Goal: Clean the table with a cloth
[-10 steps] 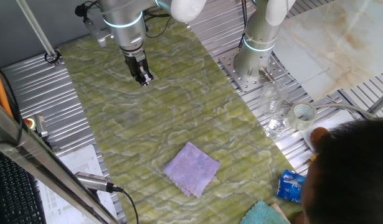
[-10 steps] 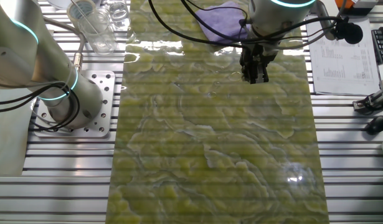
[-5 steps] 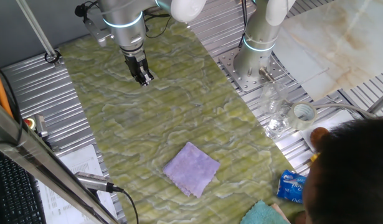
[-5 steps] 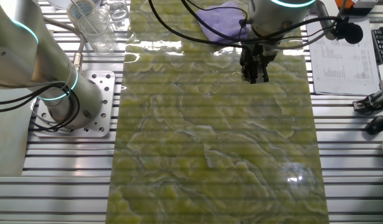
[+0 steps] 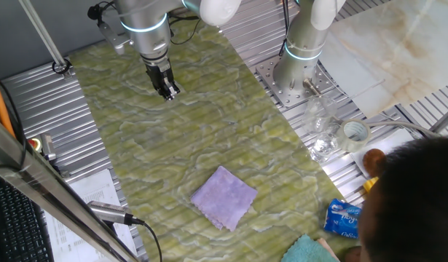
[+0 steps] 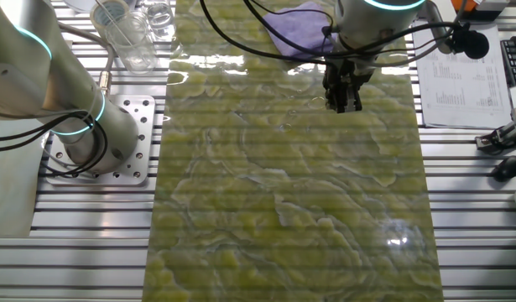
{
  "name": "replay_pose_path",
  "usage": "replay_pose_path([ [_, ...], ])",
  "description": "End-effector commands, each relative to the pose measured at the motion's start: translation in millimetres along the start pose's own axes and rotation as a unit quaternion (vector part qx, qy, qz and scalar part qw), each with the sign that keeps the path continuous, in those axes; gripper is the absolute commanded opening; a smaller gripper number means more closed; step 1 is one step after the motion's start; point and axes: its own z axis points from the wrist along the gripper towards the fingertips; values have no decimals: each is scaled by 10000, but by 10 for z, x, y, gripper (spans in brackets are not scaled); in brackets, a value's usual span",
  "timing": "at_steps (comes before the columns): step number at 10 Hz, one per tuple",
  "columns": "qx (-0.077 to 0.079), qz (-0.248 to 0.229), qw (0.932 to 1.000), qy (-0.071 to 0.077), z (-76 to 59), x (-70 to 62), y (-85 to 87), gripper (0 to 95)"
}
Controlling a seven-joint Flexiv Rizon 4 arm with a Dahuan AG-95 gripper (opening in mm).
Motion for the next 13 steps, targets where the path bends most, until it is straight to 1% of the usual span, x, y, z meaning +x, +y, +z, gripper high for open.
replay_pose_path([
  [1, 4, -4, 10000, 8, 0, -1, 1, 0],
  [4, 10, 18, 10000, 21, 0, -1, 1, 0],
  [6, 64, 99, 9999, 39, 1, -1, 2, 0],
  [8, 78, 165, 9998, 37, 8, -10, 57, 0],
  [9, 116, 254, 9996, 34, 29, -26, 148, 0],
  [10, 177, 332, 9993, 13, 73, -50, 319, 0],
  [11, 176, 378, 9991, 11, 98, -57, 457, 0],
  [13, 145, 427, 9990, 3, 112, -47, 614, 0],
])
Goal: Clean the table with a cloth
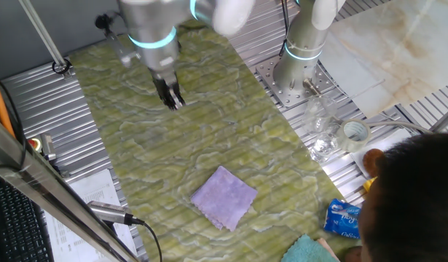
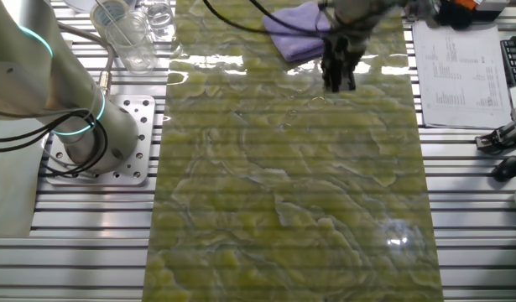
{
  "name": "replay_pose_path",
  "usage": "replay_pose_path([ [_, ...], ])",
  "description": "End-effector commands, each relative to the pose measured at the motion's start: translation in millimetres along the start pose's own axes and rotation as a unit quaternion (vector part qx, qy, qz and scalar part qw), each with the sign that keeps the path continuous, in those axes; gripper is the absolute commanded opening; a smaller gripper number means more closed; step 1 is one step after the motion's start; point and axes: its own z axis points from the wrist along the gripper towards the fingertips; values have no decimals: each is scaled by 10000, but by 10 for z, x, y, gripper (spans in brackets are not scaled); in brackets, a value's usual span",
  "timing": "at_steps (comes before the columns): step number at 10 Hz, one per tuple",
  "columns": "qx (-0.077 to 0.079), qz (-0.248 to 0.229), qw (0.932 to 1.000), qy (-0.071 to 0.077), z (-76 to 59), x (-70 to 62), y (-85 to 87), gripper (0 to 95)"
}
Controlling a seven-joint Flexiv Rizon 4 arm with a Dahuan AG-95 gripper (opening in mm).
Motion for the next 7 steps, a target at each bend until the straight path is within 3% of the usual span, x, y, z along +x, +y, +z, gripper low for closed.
replay_pose_path([
  [1, -27, 71, 10000, 2, 0, 28, 175, 0],
  [6, 8, -70, 10000, 12, 19, 18, 234, 0],
  [7, -36, -272, 9996, 100, 19, 18, 234, 0],
])
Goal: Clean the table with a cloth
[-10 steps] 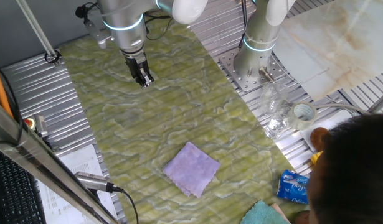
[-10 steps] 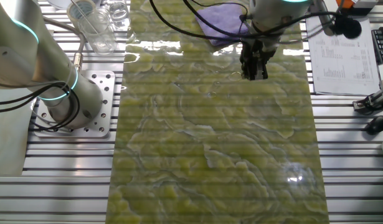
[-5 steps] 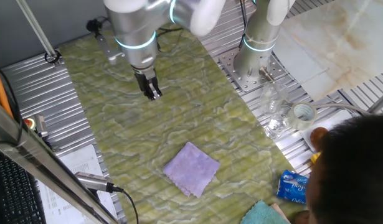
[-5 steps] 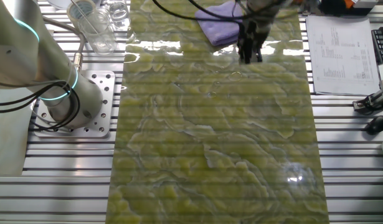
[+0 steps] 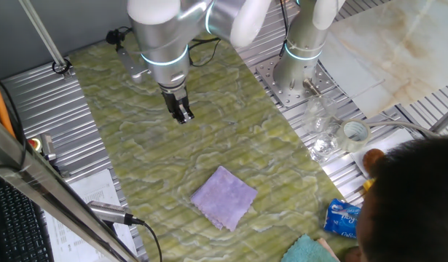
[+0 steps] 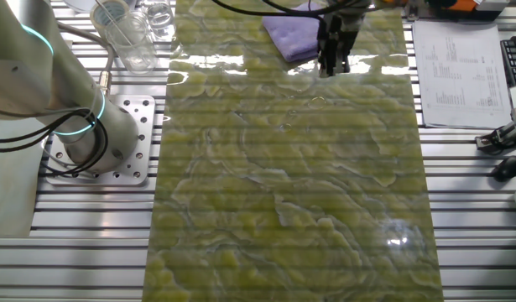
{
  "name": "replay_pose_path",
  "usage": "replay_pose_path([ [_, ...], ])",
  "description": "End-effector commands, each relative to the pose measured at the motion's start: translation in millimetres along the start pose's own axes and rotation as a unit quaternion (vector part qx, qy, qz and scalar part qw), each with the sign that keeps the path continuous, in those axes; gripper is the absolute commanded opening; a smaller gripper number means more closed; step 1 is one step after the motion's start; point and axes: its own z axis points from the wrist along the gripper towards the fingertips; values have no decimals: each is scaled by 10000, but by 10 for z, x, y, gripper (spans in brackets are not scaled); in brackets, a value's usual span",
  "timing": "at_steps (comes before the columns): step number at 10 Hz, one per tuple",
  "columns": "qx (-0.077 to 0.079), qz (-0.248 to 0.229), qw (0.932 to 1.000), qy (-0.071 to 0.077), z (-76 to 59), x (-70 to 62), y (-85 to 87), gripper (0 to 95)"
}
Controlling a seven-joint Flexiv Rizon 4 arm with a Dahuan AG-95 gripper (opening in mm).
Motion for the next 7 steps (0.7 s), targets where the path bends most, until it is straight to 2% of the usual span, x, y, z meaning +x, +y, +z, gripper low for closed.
replay_pose_path([
  [1, -125, -318, 9991, 243, -1, 3, -4, 0],
  [2, -166, -325, 9986, 375, -1, 3, -4, 0],
  [3, -187, -389, 9968, 667, -1, 3, -4, 0],
  [4, -197, -494, 9954, 798, -1, 3, -4, 0],
  [6, -215, -648, 9936, 902, -1, 3, -4, 0],
  [7, -233, -702, 9932, 894, -1, 3, -4, 0],
])
